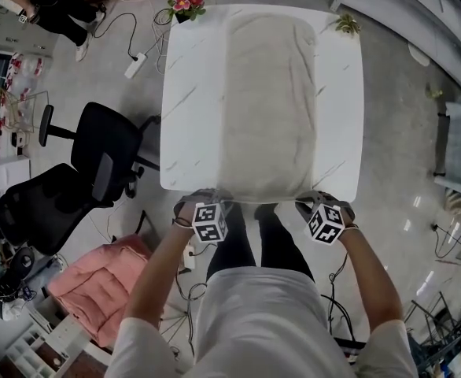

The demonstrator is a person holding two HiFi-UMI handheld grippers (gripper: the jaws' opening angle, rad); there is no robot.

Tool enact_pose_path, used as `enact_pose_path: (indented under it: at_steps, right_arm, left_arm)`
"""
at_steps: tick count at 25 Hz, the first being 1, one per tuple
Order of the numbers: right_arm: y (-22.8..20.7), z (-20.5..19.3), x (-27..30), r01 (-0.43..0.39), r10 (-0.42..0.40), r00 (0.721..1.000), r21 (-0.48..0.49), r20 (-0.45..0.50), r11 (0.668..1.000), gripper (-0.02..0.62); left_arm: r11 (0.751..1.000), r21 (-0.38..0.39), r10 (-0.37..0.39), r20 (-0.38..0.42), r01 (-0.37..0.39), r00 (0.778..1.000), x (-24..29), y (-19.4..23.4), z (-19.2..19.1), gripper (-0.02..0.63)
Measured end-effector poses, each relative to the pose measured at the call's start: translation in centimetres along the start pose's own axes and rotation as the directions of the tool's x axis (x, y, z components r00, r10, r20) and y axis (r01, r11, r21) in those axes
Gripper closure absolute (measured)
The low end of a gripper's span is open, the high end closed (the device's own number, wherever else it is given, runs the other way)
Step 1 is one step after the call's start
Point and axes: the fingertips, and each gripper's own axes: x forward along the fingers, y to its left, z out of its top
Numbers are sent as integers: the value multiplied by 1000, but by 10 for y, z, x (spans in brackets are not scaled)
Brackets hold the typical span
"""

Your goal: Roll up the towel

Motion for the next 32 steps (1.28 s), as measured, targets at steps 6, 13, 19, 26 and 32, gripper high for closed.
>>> enact_pose_path:
  at_steps: [6,13,19,26,32]
  right_arm:
    - [-28,5,3,26,-26,1000,56,-3,998,557]
    - [-67,0,8,200,-197,980,68,-38,978,450]
    - [-80,-10,14,228,-223,973,115,-62,967,393]
    - [-87,17,-21,230,-248,966,201,68,952,394]
    - [-100,15,-44,327,-343,938,223,39,918,394]
  left_arm:
    - [996,-78,43,3,-43,999,-1,38,-1,551]
    - [976,-111,184,-30,-186,983,3,76,-6,400]
    - [963,-198,184,-22,-184,983,10,92,-12,340]
    - [949,-276,180,66,-156,981,-20,95,-3,324]
    - [929,-303,247,78,-213,966,-40,99,-4,325]
